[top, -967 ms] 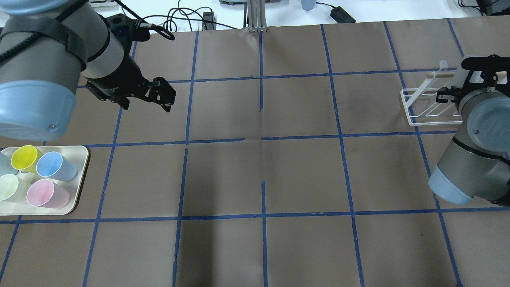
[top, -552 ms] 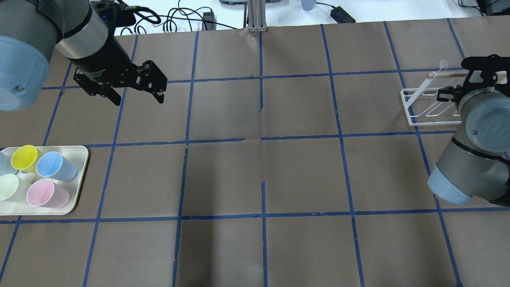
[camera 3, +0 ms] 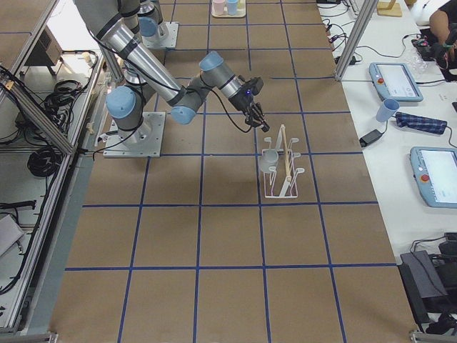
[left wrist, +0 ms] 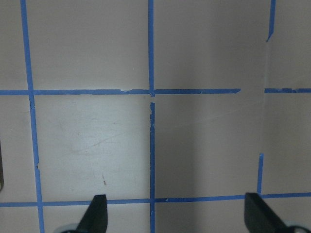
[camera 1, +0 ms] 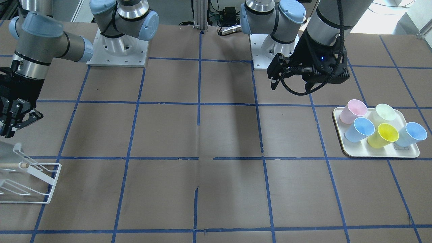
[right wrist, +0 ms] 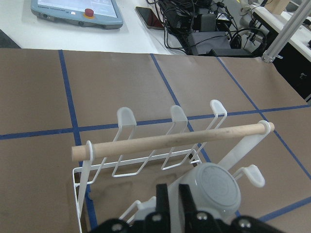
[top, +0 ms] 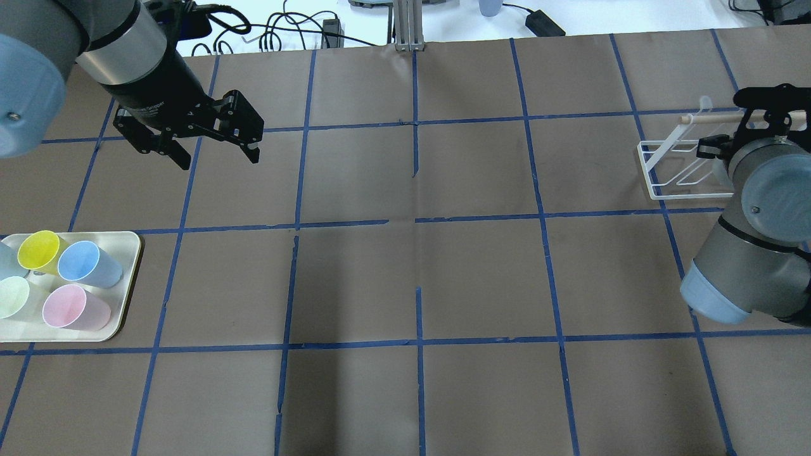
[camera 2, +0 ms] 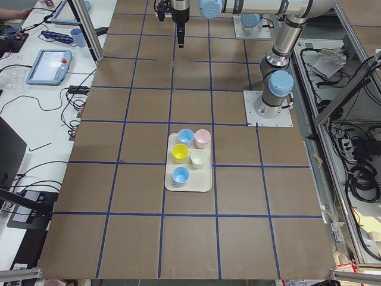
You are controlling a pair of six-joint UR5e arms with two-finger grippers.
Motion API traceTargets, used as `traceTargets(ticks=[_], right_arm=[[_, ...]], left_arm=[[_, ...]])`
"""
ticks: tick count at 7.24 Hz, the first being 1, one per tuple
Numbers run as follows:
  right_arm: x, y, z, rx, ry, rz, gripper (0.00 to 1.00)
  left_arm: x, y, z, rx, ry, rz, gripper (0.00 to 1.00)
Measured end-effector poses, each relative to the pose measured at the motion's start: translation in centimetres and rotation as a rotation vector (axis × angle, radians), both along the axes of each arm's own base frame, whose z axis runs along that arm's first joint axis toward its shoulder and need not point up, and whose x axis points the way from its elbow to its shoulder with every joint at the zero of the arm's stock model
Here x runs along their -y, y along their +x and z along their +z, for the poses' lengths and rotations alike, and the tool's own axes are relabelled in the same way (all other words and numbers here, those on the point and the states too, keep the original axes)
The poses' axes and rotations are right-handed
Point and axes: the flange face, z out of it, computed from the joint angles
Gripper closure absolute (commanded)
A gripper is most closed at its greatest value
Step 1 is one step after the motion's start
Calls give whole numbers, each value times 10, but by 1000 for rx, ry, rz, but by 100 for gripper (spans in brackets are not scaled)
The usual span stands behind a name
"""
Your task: Transfer IKEA cup to right arm and place on rack
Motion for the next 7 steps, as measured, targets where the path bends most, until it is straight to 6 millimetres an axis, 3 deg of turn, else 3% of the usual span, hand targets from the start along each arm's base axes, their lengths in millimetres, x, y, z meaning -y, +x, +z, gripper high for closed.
traceTargets(ticks=[1, 2, 3, 7], right_arm=[[8, -2, 9, 13, 17, 7, 14], [15, -4, 25, 41, 72, 13, 12], [17, -4, 46, 77, 149, 15, 0], [49, 2, 140, 233, 510, 42, 0]], left_arm=[[0, 0, 1, -1, -1, 0, 0], [0, 0, 2, 0, -4, 0, 0], [-1, 1, 2, 3, -5, -4, 0], [-6, 1, 3, 9, -14, -20, 0]])
